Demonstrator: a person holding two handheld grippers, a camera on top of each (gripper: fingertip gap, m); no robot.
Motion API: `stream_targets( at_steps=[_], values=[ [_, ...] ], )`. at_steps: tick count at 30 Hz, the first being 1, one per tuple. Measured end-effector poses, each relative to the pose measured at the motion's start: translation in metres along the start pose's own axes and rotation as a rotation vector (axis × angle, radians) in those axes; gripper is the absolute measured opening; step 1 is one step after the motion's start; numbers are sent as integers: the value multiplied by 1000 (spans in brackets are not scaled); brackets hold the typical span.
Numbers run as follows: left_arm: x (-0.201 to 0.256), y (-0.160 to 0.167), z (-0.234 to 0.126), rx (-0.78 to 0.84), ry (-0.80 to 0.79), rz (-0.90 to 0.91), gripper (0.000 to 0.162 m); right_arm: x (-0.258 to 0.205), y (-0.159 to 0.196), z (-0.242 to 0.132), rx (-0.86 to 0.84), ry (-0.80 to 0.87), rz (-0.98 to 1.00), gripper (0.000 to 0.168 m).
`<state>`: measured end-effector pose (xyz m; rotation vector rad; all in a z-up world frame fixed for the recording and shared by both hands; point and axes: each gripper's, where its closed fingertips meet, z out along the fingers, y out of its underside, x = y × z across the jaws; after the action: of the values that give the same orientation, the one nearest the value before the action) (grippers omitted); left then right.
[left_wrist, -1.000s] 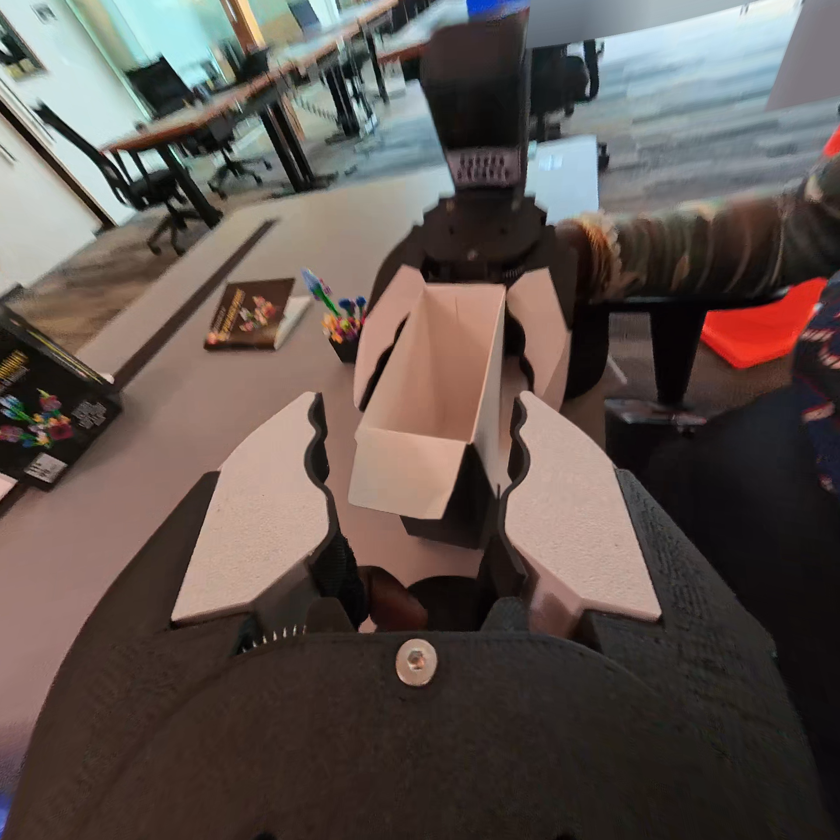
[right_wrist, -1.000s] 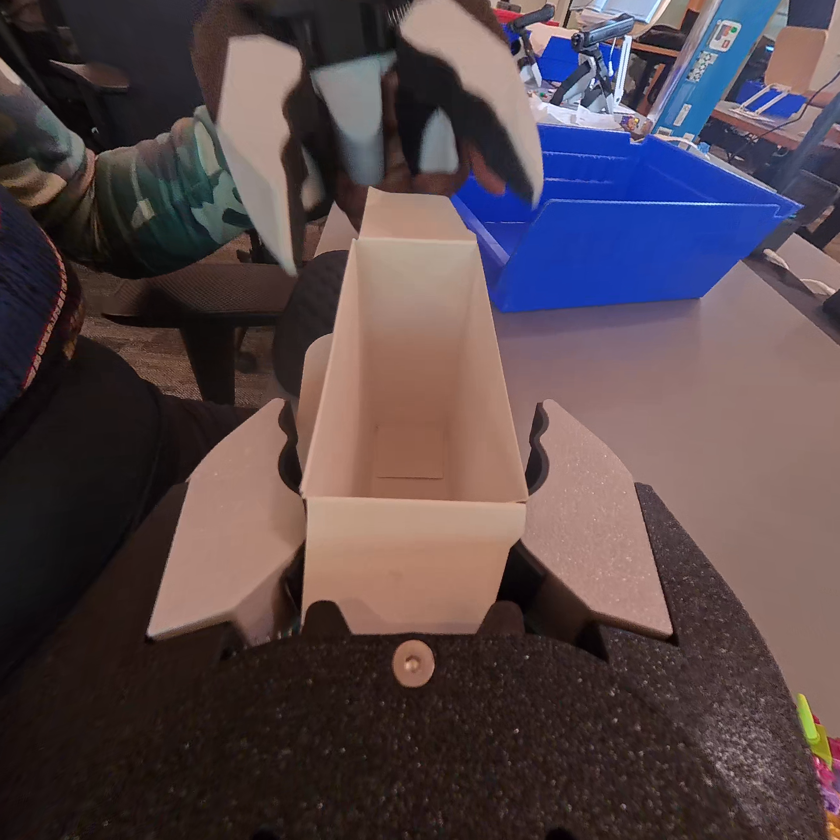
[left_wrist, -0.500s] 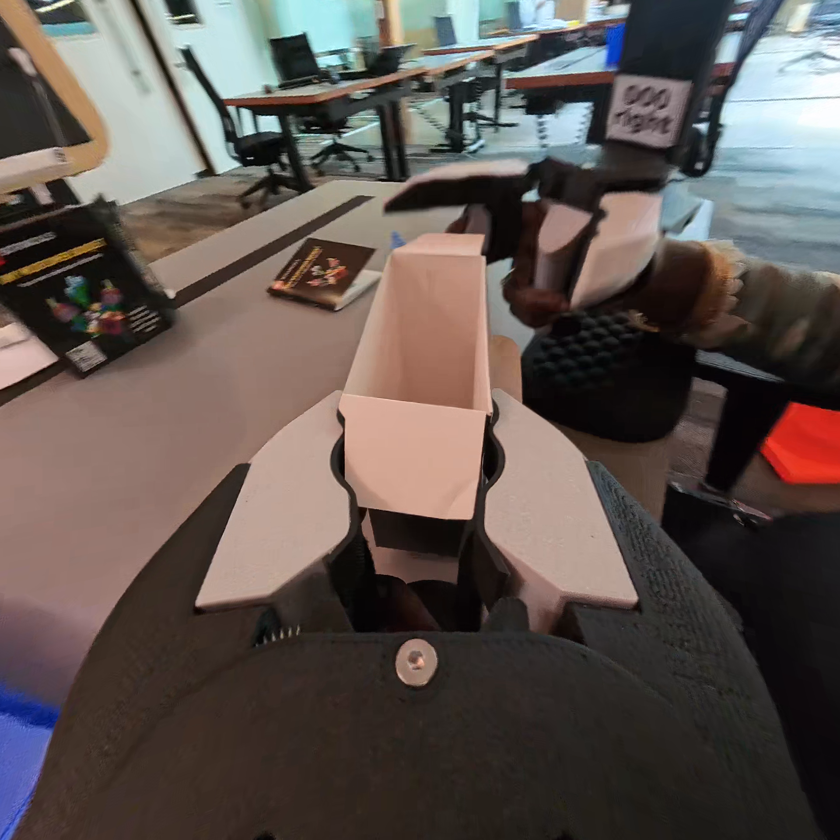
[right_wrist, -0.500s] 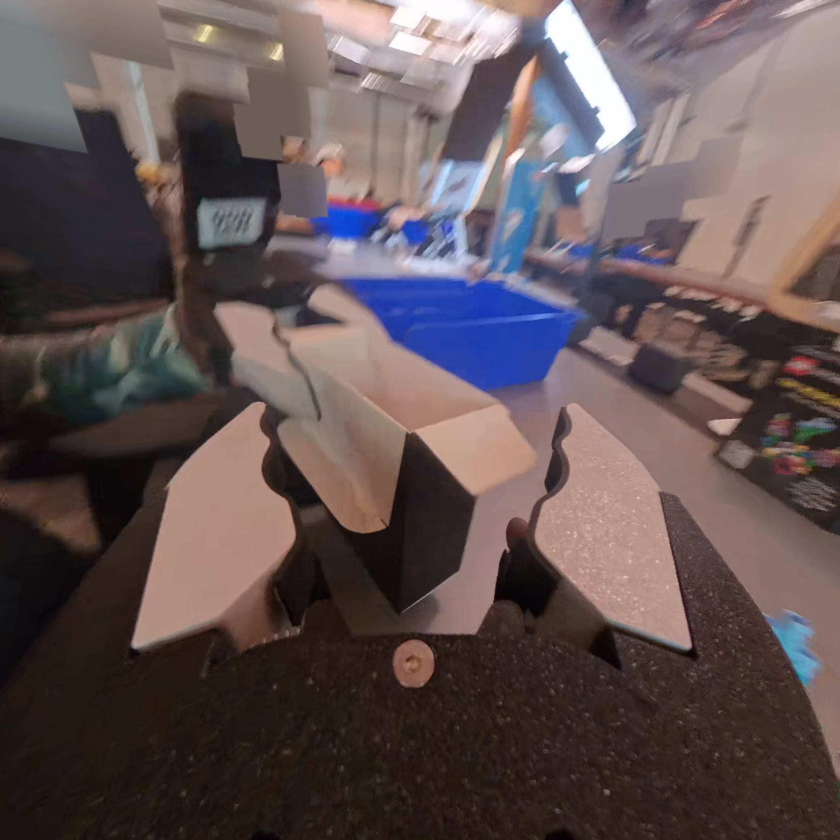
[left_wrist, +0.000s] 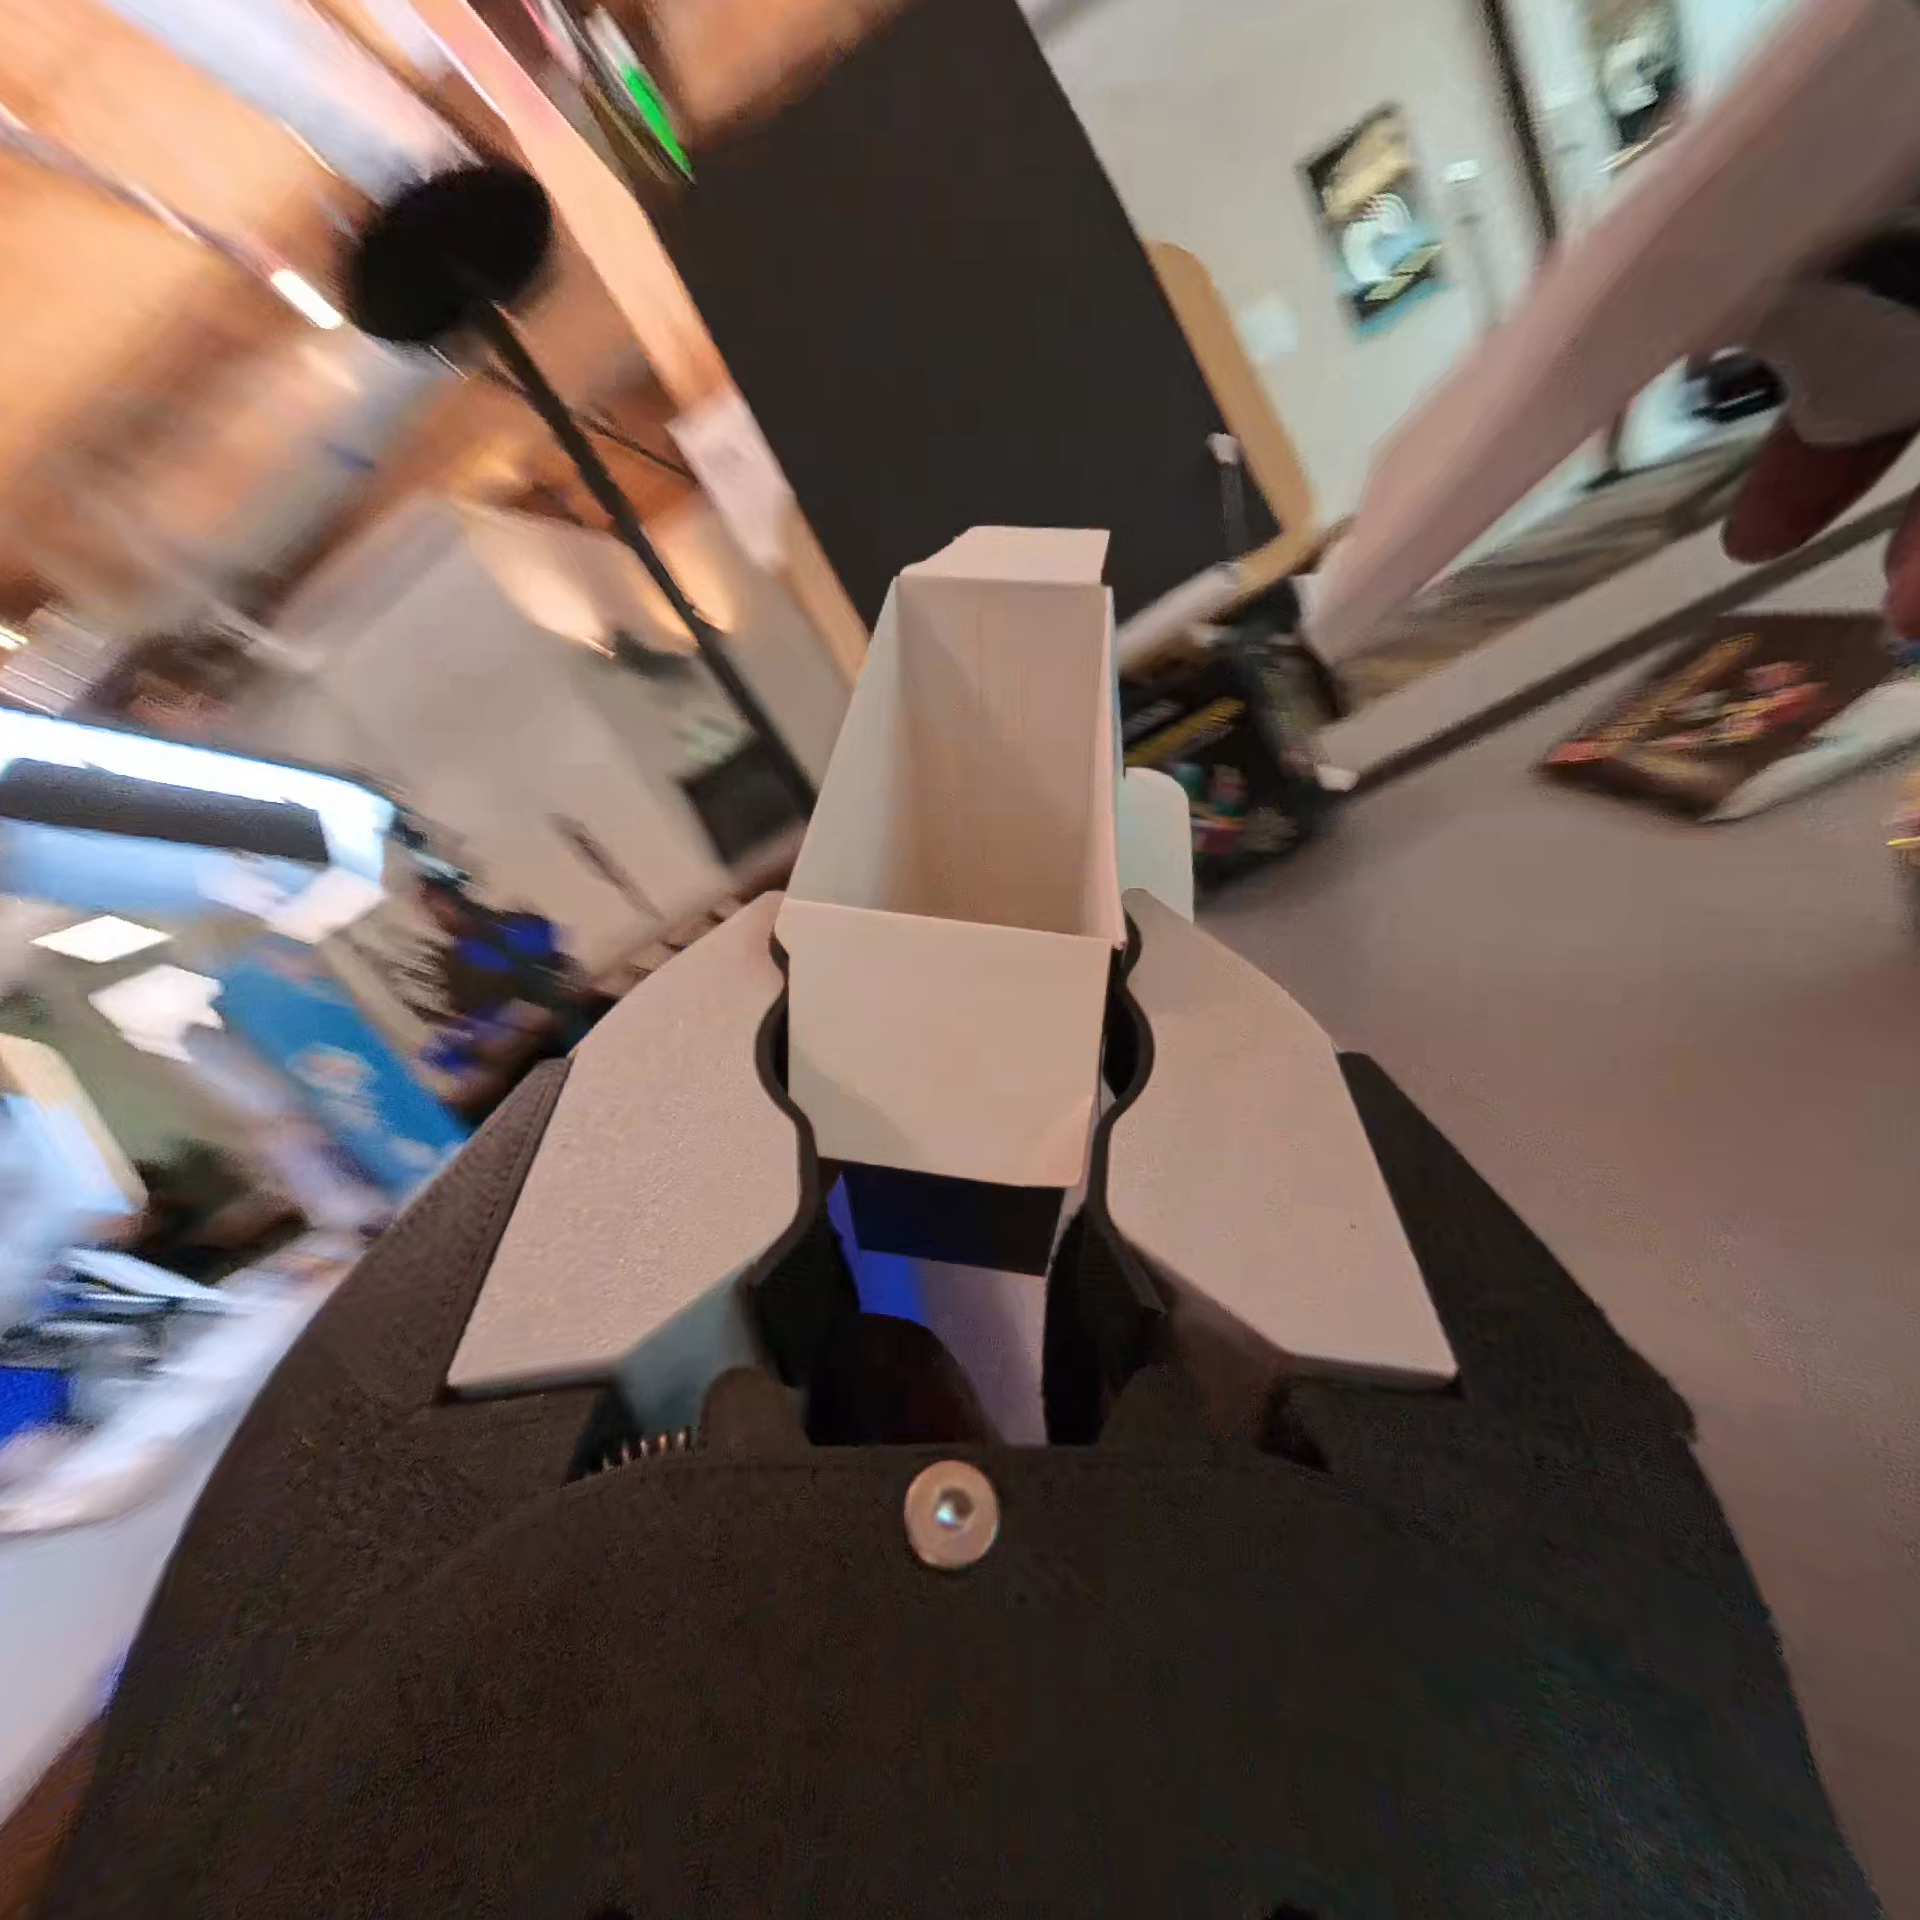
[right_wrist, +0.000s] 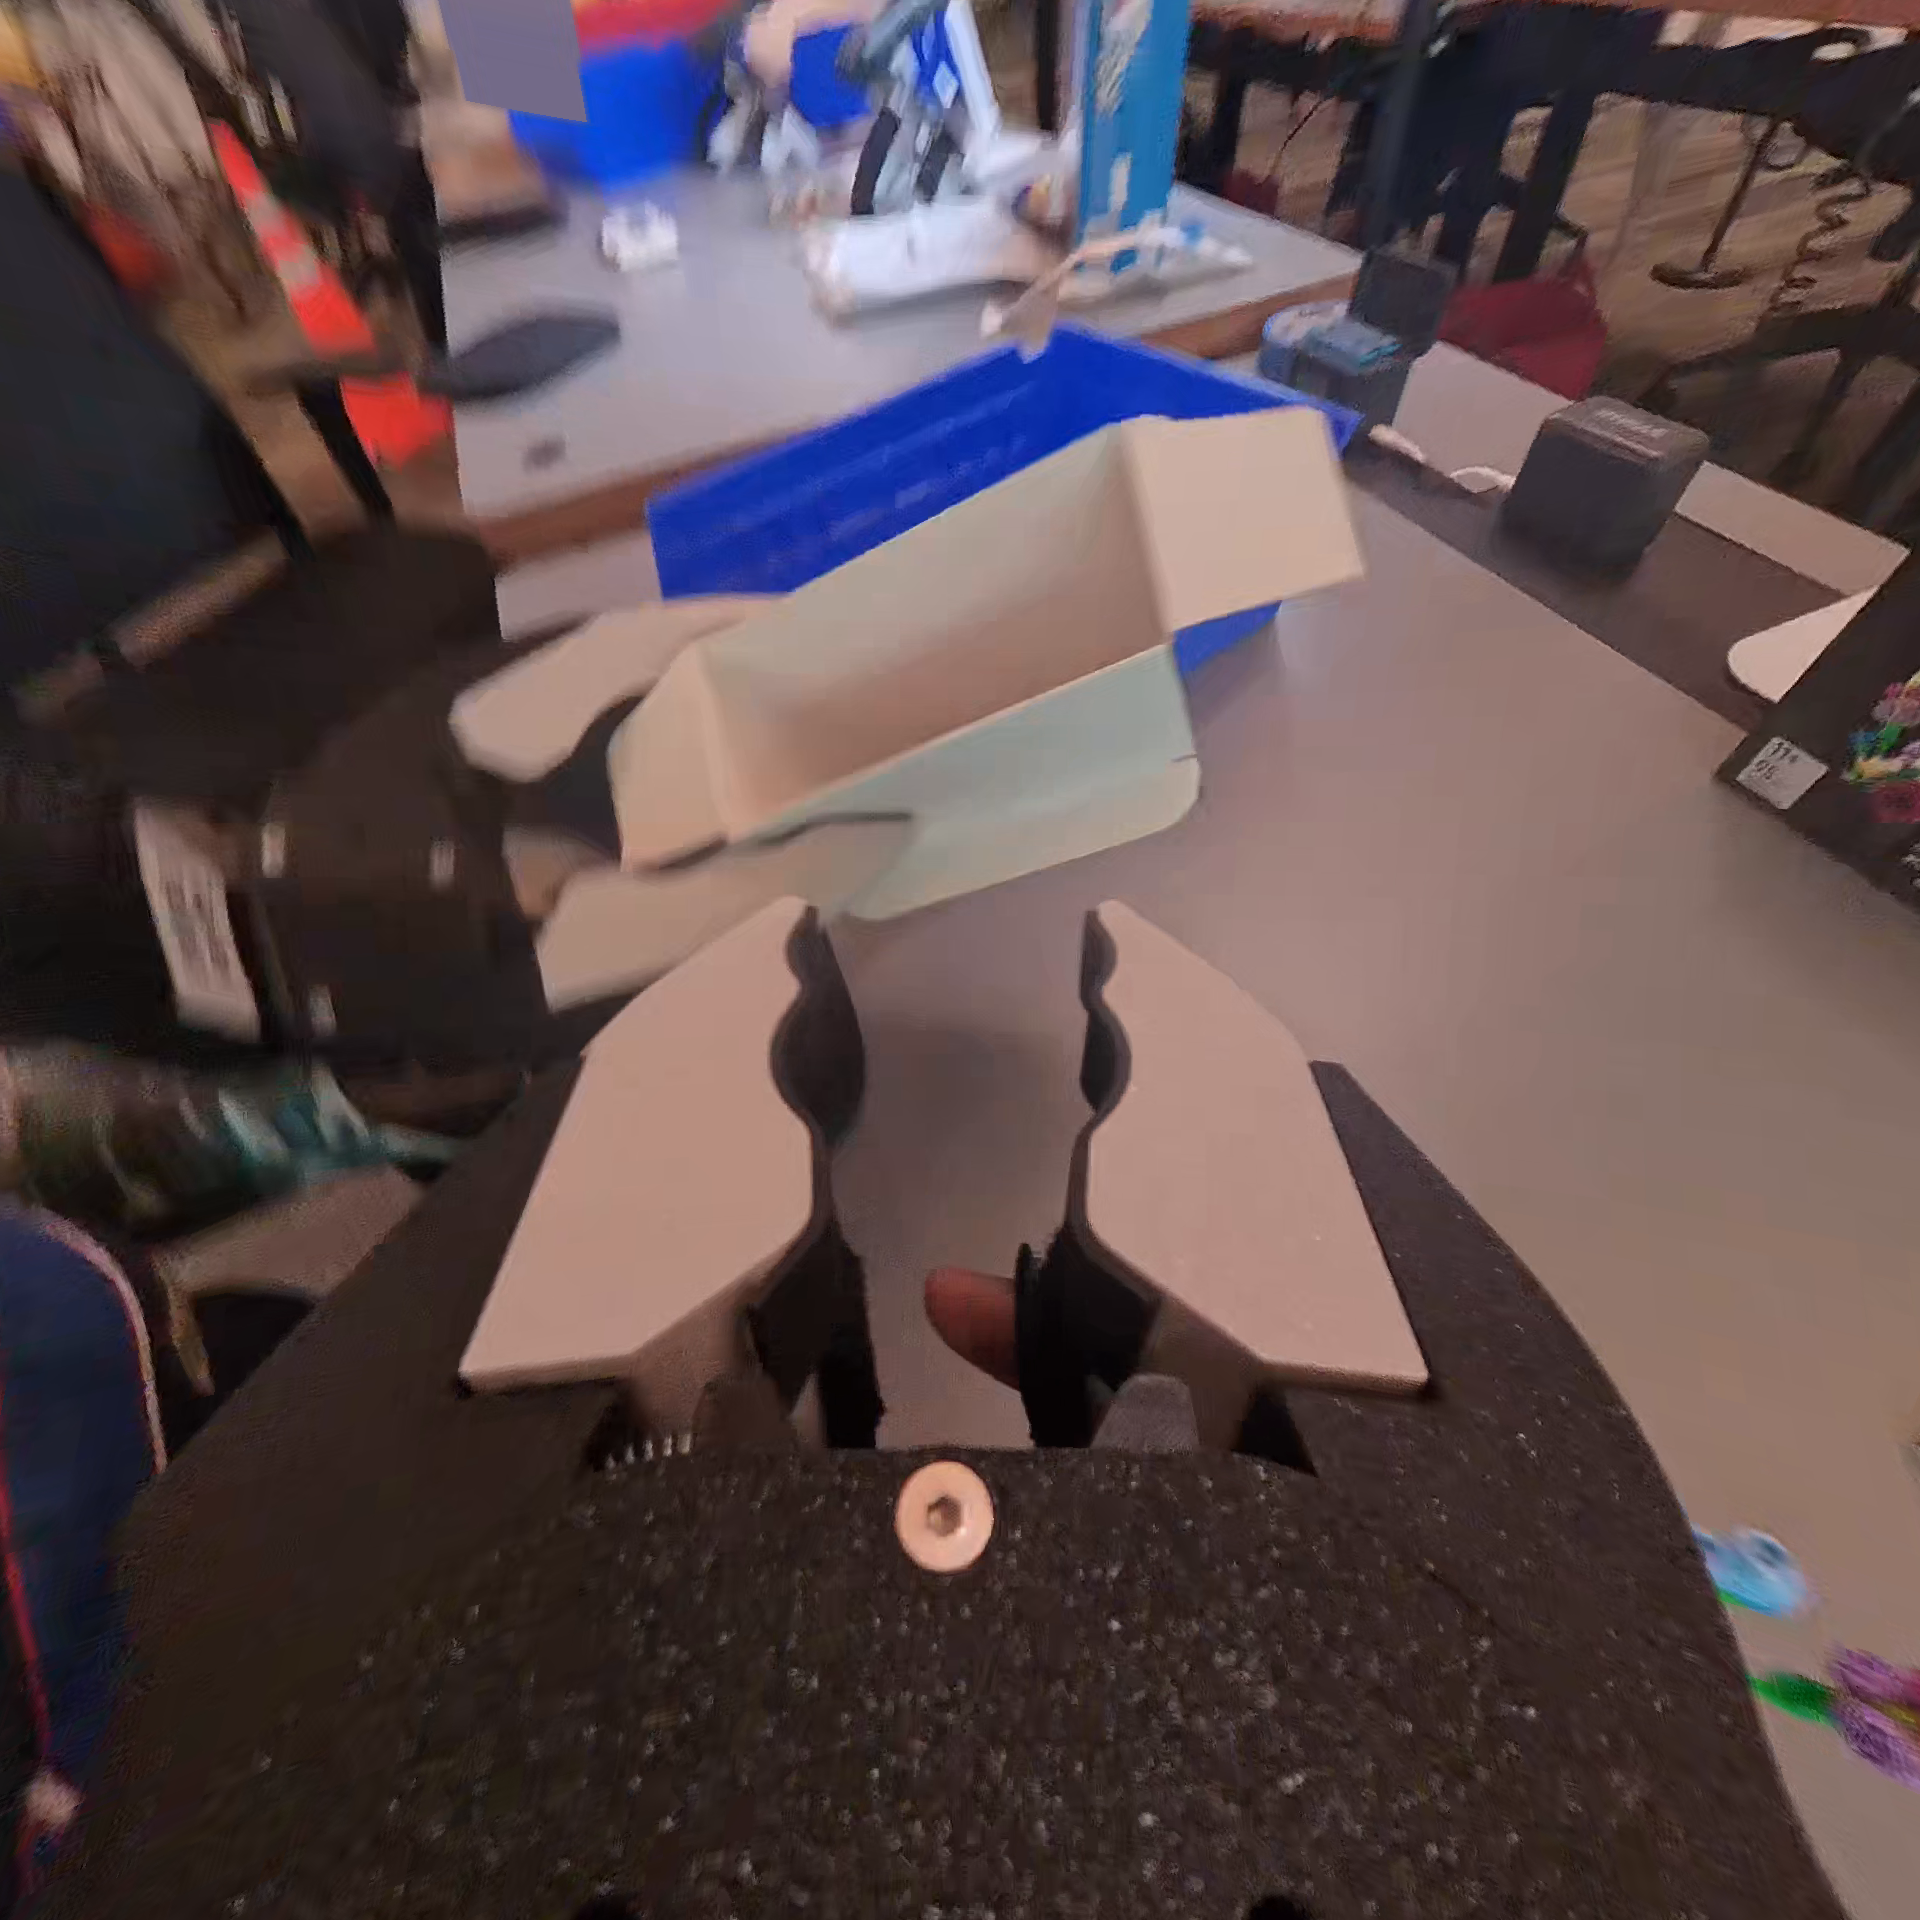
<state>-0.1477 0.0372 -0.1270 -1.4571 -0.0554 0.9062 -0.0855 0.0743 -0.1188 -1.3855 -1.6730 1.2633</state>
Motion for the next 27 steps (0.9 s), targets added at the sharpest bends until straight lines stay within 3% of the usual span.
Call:
stream_targets(
  at_steps=[2,5,9,12,16,18,21,23,27],
  values=[
    [-10,-12,-4,87,-169,193,55,0,-14,10,111,-7,117,54],
    [-10,-23,-7,165,-247,291,55,-6,-21,23,247,-32,265,50],
    [-6,-25,-10,200,-279,402,55,-12,-24,33,365,-88,369,25],
    [0,-23,-12,210,-273,441,56,-10,-19,39,341,-53,316,12],
    [31,-17,-13,185,-49,493,71,10,-10,34,277,61,183,6],
    [36,-11,-21,138,110,409,83,20,-14,20,292,75,151,4],
    [8,-5,-39,106,265,263,80,34,-12,0,274,114,121,2],
    [-24,27,-42,-52,362,252,75,38,-9,-11,242,113,91,2],
    [-94,127,-49,-483,564,330,55,41,-3,-23,178,133,12,3]
  ],
)
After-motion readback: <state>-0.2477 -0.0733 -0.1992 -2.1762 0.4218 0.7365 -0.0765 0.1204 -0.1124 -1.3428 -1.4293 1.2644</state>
